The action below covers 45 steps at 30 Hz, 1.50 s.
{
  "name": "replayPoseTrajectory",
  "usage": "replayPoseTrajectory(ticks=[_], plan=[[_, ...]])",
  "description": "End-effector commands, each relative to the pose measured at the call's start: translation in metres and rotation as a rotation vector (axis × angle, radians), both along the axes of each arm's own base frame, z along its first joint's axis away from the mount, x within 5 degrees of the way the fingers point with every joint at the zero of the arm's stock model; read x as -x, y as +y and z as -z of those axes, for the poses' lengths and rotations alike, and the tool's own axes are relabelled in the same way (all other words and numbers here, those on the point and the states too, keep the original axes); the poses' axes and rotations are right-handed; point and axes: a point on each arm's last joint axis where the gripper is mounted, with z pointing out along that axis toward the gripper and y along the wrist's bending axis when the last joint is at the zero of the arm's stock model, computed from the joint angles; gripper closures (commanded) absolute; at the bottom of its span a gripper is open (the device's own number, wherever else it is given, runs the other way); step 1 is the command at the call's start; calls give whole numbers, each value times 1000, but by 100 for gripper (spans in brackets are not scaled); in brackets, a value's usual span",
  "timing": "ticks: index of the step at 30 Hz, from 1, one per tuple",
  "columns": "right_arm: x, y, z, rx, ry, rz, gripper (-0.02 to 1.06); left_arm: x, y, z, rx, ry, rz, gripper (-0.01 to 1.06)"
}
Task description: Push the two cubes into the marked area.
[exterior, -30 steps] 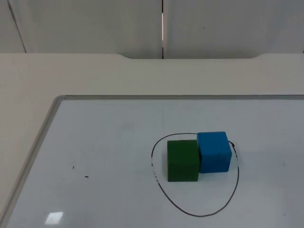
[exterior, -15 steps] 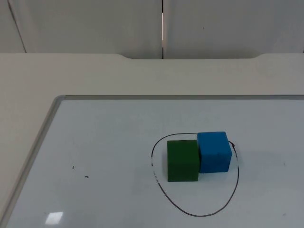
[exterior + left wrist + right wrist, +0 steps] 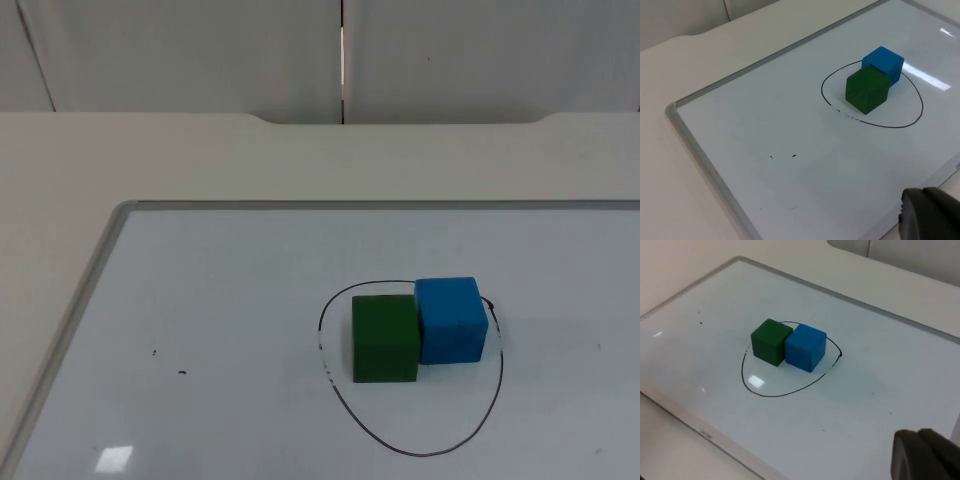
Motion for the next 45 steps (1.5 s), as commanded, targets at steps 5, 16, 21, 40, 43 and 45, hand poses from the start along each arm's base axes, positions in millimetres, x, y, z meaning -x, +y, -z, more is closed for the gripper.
replayPoseTrajectory(ticks=[5,16,21,40,43,45], plan=[[0,-1,2,8,-1,7,105,-1,0,0,2,-8,1,105],[0,-1,2,8,-1,4,104,-1,0,0,2,-8,1,80],[0,-1,2,8,-1,4,91,-1,0,0,2,-8,1,35],[-1,-1,2,3,2,16,0,-1,0,0,2,-8,1,0],[-1,-1,2,3,2,16,0,-1,0,0,2,-8,1,0],[-1,-1,2,3,2,16,0,-1,0,0,2,-8,1,0]])
